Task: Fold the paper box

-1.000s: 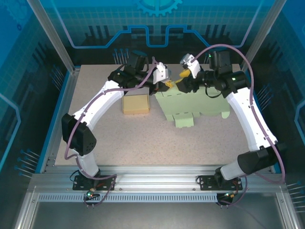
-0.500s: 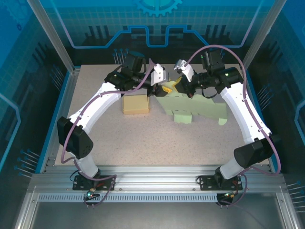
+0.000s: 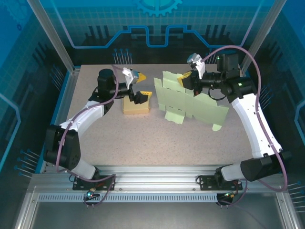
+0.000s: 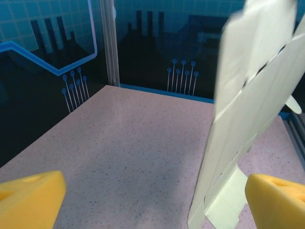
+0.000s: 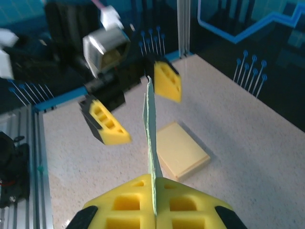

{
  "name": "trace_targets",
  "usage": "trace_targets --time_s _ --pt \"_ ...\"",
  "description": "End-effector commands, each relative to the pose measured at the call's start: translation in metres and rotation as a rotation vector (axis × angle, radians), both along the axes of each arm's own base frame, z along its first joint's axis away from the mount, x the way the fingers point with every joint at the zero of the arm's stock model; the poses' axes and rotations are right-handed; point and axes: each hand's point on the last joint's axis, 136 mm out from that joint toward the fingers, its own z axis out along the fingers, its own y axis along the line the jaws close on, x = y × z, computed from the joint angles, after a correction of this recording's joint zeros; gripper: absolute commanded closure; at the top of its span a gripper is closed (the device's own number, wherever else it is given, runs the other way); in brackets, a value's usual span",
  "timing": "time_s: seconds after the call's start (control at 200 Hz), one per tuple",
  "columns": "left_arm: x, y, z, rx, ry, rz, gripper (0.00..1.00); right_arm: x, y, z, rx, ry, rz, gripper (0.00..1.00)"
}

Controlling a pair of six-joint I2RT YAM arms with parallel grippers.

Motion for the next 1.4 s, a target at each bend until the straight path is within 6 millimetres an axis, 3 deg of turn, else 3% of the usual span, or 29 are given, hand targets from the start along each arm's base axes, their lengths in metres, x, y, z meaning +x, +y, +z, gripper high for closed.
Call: trace_targets --time_s 0.0,0.115,0.205,0.415,0.595,0.66,0.775,0.96,1.071,1.191,1.291,1.396 --pt "-0.004 -0.004 0.039 -0.181 -0.089 -0.099 0.06 -0.009 0.003 0.016 0.088 0.016 0.038 1.00" --pt "-0.009 -0.011 0.053 -0.273 -0.066 -0.235 0.19 -0.007 0.003 0.017 0.103 0.025 0.022 1.00" --pt "-0.010 -0.016 0.051 -0.299 -0.023 -0.308 0.24 -0.003 0.001 0.015 0.112 0.030 0.002 1.00" --pt "-0.014 -0.029 0.039 -0.257 0.021 -0.320 0.23 0.006 -0.004 0.017 0.151 0.022 -0.038 1.00" --pt "-0.015 -0.055 0.012 -0.071 0.031 -0.243 0.22 0.009 -0.001 0.022 0.181 0.023 -0.018 1.00" --pt "-0.015 -0.054 0.014 -0.069 0.038 -0.239 0.24 0.010 -0.002 0.022 0.185 0.020 -0.019 1.00" --pt "-0.013 -0.055 0.018 -0.077 0.051 -0.237 0.38 0.011 -0.004 0.023 0.187 0.016 -0.031 1.00" --pt "-0.007 -0.054 0.017 -0.042 0.097 -0.199 0.81 0.017 -0.017 0.012 0.194 0.034 -0.095 1.00" --pt "-0.010 -0.055 0.022 0.034 0.126 -0.168 0.91 0.023 -0.027 -0.006 0.190 0.073 -0.166 1.00" --pt "-0.016 -0.060 0.014 0.235 0.213 -0.102 0.91 0.034 -0.047 -0.045 0.164 0.156 -0.330 1.00" --pt "-0.019 -0.061 -0.001 0.390 0.314 -0.072 0.91 0.037 -0.070 -0.085 0.136 0.252 -0.499 0.89" --pt "-0.023 -0.068 -0.024 0.553 0.317 -0.065 0.90 0.029 -0.093 -0.124 0.111 0.340 -0.650 0.64"
